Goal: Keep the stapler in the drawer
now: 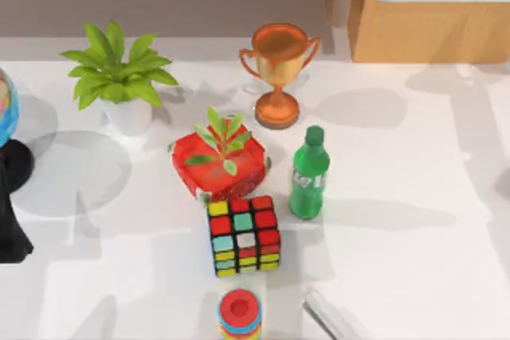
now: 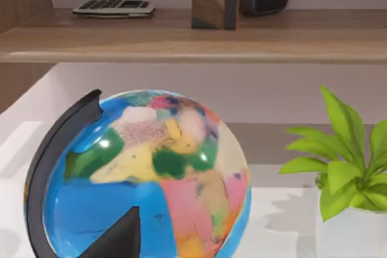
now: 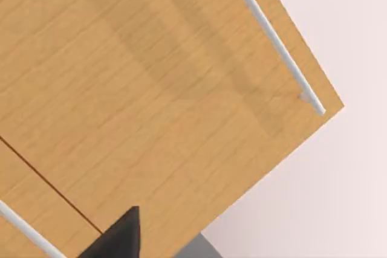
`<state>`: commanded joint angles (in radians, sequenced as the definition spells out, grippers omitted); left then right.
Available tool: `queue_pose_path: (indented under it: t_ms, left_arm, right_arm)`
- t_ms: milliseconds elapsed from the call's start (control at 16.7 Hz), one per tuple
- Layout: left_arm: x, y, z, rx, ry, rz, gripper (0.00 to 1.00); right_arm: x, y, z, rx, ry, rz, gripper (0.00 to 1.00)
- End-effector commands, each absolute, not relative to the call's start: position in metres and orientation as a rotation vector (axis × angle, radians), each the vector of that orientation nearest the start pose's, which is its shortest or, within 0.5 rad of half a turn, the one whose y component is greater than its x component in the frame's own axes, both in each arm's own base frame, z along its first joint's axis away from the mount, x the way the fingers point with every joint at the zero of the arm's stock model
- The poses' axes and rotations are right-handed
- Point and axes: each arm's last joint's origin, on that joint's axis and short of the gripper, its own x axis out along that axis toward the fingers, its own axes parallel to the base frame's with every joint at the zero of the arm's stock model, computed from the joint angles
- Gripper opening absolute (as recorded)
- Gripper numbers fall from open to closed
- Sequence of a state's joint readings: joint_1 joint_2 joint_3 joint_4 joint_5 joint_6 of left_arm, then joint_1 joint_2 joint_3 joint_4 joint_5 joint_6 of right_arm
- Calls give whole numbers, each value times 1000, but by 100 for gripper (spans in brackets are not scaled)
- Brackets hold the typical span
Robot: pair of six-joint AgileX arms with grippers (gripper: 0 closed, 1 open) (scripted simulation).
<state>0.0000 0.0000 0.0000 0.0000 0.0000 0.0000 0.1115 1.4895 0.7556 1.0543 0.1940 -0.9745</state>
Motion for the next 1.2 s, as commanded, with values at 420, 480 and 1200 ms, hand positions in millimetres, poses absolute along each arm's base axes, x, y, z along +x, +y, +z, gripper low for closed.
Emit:
queue_pose_path:
  t_ms: [420,480,1200]
  left_arm:
    - [106,-1,160,0,0,0,100]
    - [106,-1,160,0,0,0,100]
    - [106,-1,160,0,0,0,100]
  right_arm:
    - [389,41,148,-1334,14,-139,100]
    - [394,44,133,-1385,32,-119,100]
    - [406,68,89,-1570,14,-9,100]
